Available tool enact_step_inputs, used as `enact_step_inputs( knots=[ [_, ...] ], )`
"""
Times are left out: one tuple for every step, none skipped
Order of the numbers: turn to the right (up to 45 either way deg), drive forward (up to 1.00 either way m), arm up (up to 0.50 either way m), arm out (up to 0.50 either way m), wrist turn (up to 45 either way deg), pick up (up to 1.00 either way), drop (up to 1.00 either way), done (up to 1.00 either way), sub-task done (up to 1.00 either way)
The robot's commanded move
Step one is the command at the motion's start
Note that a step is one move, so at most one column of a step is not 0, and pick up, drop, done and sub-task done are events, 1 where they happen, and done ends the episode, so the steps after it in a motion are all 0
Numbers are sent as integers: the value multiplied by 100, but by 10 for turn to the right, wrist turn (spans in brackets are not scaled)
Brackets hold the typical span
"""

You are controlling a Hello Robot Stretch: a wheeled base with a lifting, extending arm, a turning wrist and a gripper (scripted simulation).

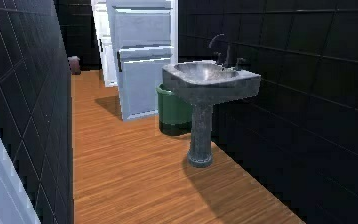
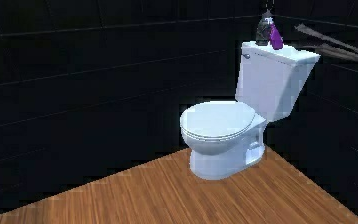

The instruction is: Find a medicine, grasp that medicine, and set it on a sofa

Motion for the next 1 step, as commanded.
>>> enact_step_inputs(
  knots=[
    [-30, 0, 0, 0, 0, 0, 0, 0, 0]
  ],
)
